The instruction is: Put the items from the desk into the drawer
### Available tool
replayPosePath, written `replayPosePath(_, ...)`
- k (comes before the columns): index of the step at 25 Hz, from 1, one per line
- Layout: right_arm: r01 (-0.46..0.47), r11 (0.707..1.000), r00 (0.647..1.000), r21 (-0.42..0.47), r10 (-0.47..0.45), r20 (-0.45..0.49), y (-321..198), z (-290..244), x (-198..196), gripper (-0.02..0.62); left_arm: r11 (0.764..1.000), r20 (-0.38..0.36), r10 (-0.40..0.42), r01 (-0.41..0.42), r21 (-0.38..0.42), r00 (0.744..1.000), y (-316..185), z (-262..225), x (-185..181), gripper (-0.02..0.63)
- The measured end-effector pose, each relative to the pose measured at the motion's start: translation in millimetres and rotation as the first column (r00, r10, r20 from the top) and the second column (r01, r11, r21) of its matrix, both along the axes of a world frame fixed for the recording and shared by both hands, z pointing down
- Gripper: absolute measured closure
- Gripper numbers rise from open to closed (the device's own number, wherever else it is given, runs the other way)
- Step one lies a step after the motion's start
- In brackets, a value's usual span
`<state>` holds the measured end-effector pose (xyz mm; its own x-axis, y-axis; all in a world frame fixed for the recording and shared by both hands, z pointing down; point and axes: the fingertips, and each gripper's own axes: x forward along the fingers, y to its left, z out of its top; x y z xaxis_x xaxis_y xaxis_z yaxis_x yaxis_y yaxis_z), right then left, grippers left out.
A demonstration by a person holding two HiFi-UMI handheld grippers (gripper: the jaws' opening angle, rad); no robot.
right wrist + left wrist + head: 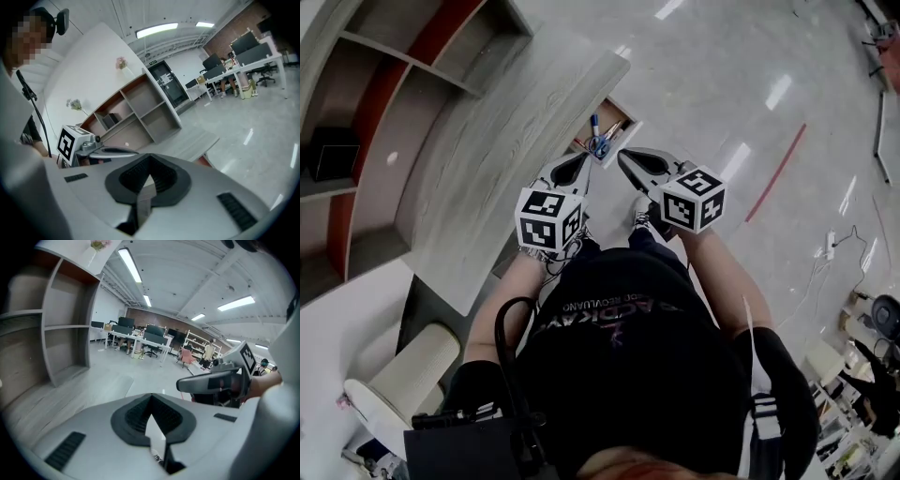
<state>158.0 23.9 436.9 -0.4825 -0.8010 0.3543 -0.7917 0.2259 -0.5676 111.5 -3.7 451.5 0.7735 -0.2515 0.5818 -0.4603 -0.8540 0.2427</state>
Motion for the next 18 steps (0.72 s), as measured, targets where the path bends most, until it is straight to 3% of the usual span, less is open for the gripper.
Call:
replayPosePath(9, 0.017, 0.993, 1.000, 0.119, -0.016, -0.009, 8, -69, -28, 0.578, 0.999, -0.095, 0.043, -0.041, 0.017, 0.995, 3, -46, -22, 0.595)
replayPosePath(18, 0.016, 0.994, 1.000, 0.104, -0.017, 0.000, 17, -67, -47, 0.578, 0.999, -0.134, 0.054, -0.055, 0.001, 0.990, 8, -50, -28, 0.595)
